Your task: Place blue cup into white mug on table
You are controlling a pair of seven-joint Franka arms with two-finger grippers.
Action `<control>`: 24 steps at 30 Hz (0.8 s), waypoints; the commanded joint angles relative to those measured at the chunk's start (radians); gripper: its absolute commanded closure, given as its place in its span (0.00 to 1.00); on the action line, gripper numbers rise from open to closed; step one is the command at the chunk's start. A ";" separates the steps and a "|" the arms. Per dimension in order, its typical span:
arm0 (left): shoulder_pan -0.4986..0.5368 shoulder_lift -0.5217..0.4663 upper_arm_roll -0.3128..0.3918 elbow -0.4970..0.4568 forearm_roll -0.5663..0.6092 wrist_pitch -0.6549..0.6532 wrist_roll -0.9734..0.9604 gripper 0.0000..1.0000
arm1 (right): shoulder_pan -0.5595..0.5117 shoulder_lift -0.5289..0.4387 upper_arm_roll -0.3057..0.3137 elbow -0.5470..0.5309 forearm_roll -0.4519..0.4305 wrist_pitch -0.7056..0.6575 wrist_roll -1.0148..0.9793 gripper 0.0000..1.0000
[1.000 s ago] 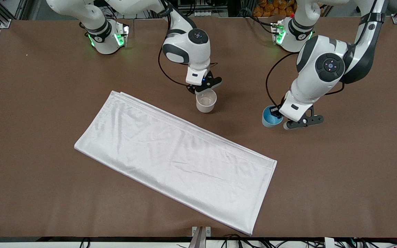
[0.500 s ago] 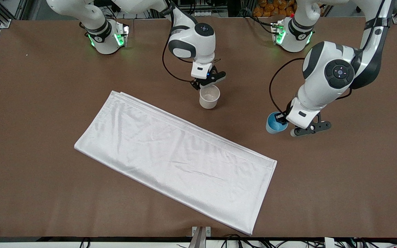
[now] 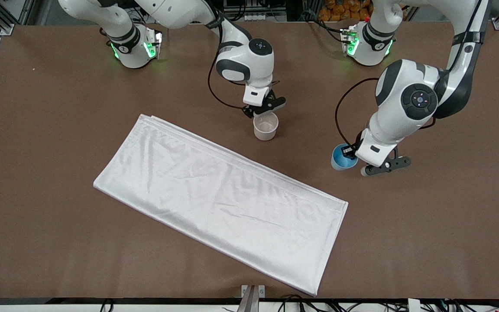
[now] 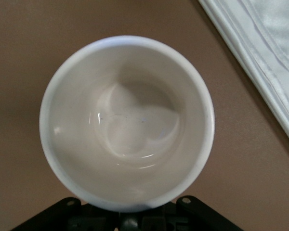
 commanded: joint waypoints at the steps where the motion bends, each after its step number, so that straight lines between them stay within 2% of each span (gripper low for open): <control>1: -0.015 0.017 -0.006 0.016 -0.016 -0.001 -0.071 1.00 | 0.002 0.010 0.005 0.021 -0.027 -0.010 0.032 0.96; 4: -0.025 0.017 -0.014 0.016 -0.017 -0.004 -0.099 1.00 | -0.006 0.010 0.006 0.021 -0.015 -0.011 0.036 0.39; 6: -0.030 0.017 -0.019 0.013 -0.017 -0.010 -0.123 1.00 | -0.008 0.009 0.006 0.021 -0.015 -0.014 0.059 0.32; 8: -0.031 0.017 -0.029 0.012 -0.017 -0.013 -0.146 1.00 | -0.008 0.009 0.006 0.021 -0.014 -0.014 0.079 0.03; 9: -0.031 0.017 -0.037 0.010 -0.017 -0.014 -0.154 1.00 | -0.008 0.010 0.006 0.021 -0.015 -0.016 0.090 0.00; 15: -0.033 0.017 -0.058 0.007 -0.017 -0.015 -0.188 1.00 | -0.011 -0.002 0.009 0.021 -0.014 -0.028 0.086 0.00; 20: -0.042 0.018 -0.066 0.004 -0.017 -0.018 -0.219 1.00 | -0.029 -0.027 0.039 0.022 -0.006 -0.118 0.083 0.00; 24: -0.057 0.018 -0.072 0.005 -0.016 -0.032 -0.245 1.00 | -0.040 -0.060 0.056 0.022 0.045 -0.164 0.064 0.00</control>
